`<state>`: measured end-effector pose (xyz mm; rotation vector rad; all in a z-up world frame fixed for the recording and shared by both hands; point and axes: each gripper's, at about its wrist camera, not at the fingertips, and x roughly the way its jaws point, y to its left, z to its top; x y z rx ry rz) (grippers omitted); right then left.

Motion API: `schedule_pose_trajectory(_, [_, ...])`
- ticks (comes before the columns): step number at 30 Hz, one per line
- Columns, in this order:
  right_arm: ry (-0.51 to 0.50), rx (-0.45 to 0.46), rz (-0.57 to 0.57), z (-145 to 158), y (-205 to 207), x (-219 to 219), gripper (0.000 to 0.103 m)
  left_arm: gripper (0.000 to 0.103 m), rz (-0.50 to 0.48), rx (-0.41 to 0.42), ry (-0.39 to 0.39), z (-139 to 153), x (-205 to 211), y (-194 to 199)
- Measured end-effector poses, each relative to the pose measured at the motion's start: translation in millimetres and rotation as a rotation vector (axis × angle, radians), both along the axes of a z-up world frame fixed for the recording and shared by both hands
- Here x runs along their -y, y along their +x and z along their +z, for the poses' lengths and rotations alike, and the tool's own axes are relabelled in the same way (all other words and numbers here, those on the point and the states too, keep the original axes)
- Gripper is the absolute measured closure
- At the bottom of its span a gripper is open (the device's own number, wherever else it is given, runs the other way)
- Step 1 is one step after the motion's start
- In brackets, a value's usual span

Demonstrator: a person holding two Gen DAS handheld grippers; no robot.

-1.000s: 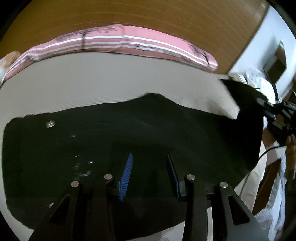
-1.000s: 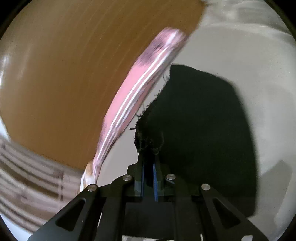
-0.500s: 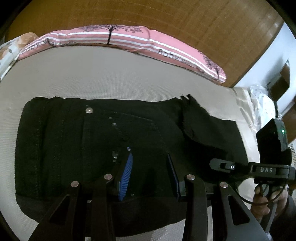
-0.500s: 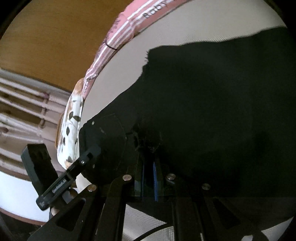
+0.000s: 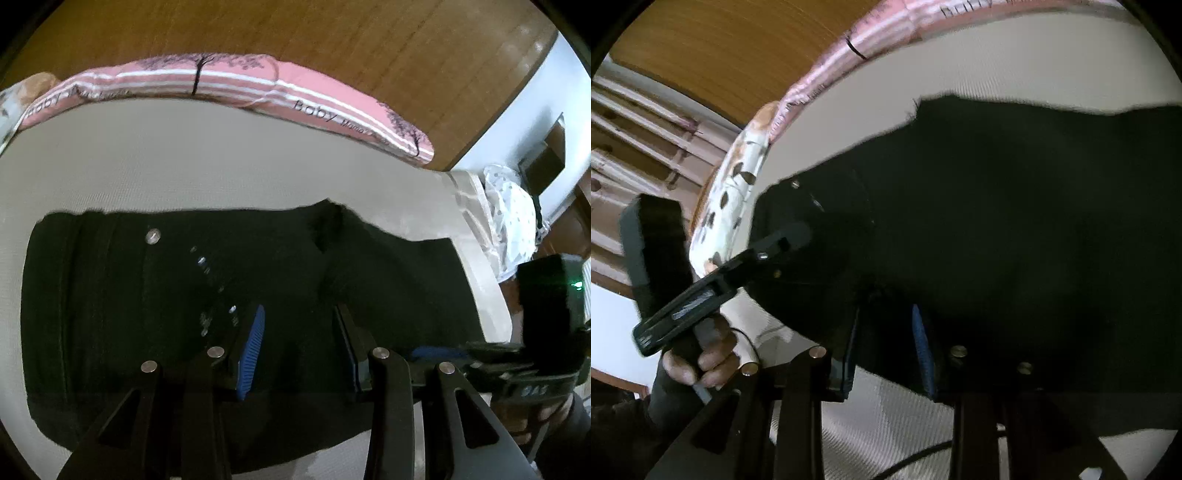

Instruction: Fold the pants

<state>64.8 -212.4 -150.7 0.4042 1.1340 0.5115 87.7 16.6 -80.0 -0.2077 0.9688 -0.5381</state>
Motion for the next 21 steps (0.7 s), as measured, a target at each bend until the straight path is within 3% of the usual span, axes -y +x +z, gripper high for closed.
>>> schedule_pose_trajectory(3, [-0.031,0.074,-0.070,19.5,-1.6,11.6,0.075,0.063,-0.035,0.017,-0.010,6.8,13.4,1.3])
schedule_pose_trajectory(6, [-0.140,0.107,-0.164,29.0,-3.0,42.5,0.075,0.063,-0.095,0.017,-0.010,9.3,36.9,-2.8])
schedule_pose_trajectory(12, [-0.134,0.049,-0.312,11.6,-4.2,94.0,0.075,0.063,-0.227,0.003,0.041,-4.2,83.9,-19.3])
schedule_pose_trajectory(17, [-0.204,-0.021,-0.376,-11.6,-18.1,118.4,0.079,0.064,-0.322,-0.115,0.106,-37.2,98.4,-31.9])
schedule_pose_trajectory(21, [-0.121,-0.037,-0.409,-22.6,-35.0,146.0,0.085,0.064,-0.335,-0.081,0.117,-31.6,98.5,-36.6])
